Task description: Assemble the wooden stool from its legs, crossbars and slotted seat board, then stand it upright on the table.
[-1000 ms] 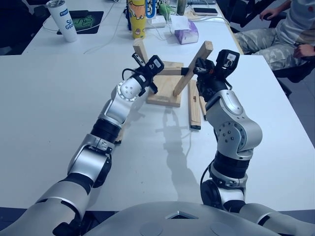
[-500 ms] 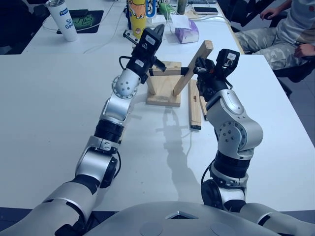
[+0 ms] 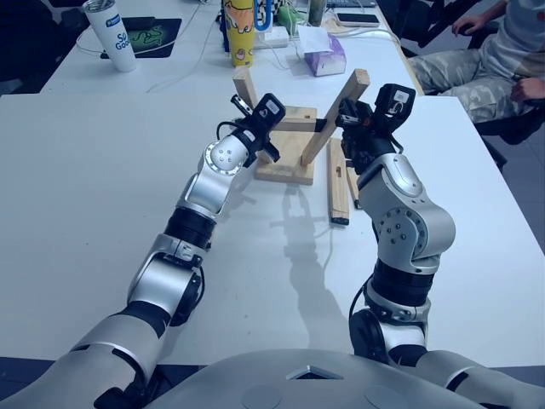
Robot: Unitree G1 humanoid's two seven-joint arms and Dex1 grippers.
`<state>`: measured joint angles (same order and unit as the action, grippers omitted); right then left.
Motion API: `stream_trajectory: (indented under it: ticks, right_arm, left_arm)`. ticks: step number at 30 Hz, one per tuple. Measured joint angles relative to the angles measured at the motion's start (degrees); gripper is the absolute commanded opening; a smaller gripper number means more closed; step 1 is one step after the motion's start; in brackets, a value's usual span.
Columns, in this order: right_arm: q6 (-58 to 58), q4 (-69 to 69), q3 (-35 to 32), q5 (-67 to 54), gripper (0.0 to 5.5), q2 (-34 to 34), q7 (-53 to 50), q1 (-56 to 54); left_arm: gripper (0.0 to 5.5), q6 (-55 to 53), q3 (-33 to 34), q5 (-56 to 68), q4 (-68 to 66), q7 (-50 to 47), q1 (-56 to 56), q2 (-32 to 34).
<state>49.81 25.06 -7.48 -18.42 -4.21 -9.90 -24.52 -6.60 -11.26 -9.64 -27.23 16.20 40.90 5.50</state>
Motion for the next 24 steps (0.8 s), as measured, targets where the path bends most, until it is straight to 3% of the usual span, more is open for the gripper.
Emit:
stream_trajectory:
  ticks: [5, 9, 17, 18, 24]
  right_arm:
    - [-0.1, -0.4, 0.0, 0.1, 0.96, 0.6, 0.4, -0.2]
    - [-0.4, -0.9, 0.6, 0.3, 0.96, 1.2, 0.7, -0.3]
    - [-2.9, -2.5, 1.2, 0.2, 0.96, 3.6, 5.0, -0.3]
    - [-3.2, -2.5, 1.3, 0.0, 1.32, 3.8, 5.6, -0.2]
    - [-4.2, -2.5, 0.7, -0.9, 2.23, 5.1, 8.2, -0.2]
  left_arm:
    - [0.00, 7.4, 7.5, 9.6, 11.1, -2.4, -0.7, -3.3]
    - [0.00, 5.3, 10.4, 16.9, 26.1, -3.7, -1.1, -6.2]
    - [0.00, -1.2, 17.7, 19.3, 35.5, -7.8, -5.0, -1.3]
    - [0.00, -1.2, 17.6, 18.4, 35.4, -8.1, -6.8, -0.7]
    - [0.00, -1.1, 17.7, 17.4, 35.2, -9.3, -12.8, 0.2]
